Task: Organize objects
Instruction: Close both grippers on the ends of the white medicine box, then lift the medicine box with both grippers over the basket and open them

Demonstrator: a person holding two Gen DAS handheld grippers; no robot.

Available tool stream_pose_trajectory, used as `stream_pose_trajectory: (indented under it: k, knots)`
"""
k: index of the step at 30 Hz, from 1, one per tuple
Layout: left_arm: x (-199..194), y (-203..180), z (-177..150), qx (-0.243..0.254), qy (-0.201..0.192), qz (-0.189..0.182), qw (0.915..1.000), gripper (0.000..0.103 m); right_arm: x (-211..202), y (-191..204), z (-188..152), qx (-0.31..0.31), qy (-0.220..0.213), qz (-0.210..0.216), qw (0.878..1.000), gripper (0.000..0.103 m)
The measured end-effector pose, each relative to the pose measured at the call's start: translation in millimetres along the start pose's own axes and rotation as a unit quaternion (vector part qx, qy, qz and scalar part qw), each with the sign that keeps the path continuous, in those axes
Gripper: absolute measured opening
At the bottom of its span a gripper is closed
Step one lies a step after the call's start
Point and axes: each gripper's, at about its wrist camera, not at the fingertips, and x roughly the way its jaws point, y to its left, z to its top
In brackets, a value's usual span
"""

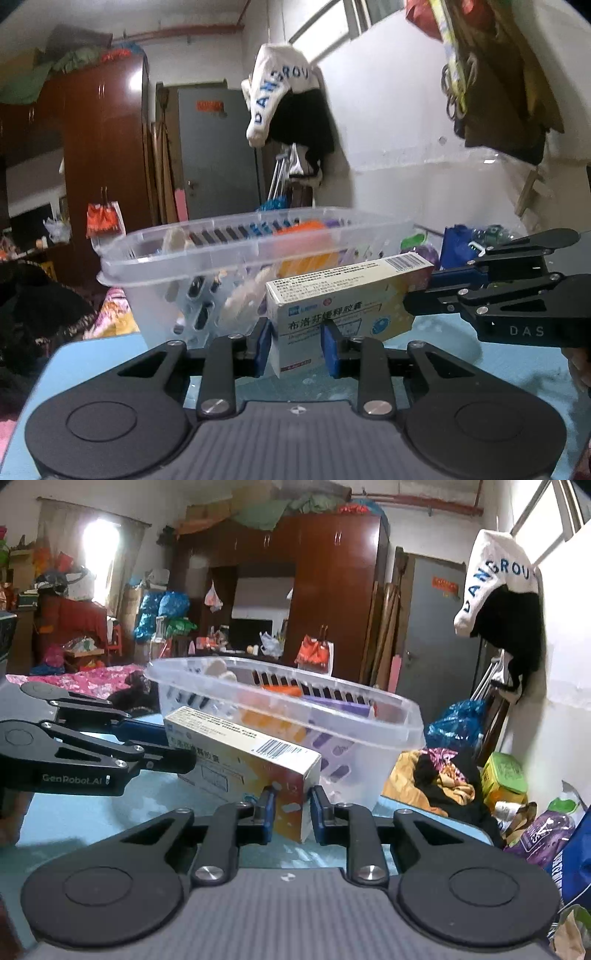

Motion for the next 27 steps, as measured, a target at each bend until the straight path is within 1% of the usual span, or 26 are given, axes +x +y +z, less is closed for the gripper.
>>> stream_pose_trajectory:
  k: [7, 12, 16, 21, 23, 27]
  knots:
    - [-27, -8, 16, 0.010, -0.030, 0.002, 0.9995, 0.033, -18, 7, 15, 0.004, -0.023, -0.001, 1.000, 0.023]
    - [-34, -8, 38, 0.017, -0.049, 0.005, 0.9987, 0.033, -21, 6, 35, -0.005, -0.044, -0.010, 0.999, 0.023]
    - [-30, -5, 64, 0.025, -0.062, 0.012, 0.9977, 0.033, -15, -2, 59, -0.004, -0.057, -0.017, 0.998, 0.023]
    - [-19, -5, 94, 0.052, -0.079, 0.038, 0.9948, 0.033, 4, -8, 84, -0.010, -0.065, -0.031, 0.997, 0.023]
    - [-13, -3, 104, 0.059, -0.084, 0.045, 0.9937, 0.033, 14, -12, 90, -0.006, -0.061, -0.033, 0.998, 0.023]
    - [6, 7, 119, 0.059, -0.082, 0.048, 0.9937, 0.033, 33, -17, 96, 0.000, -0.051, -0.041, 0.998, 0.023]
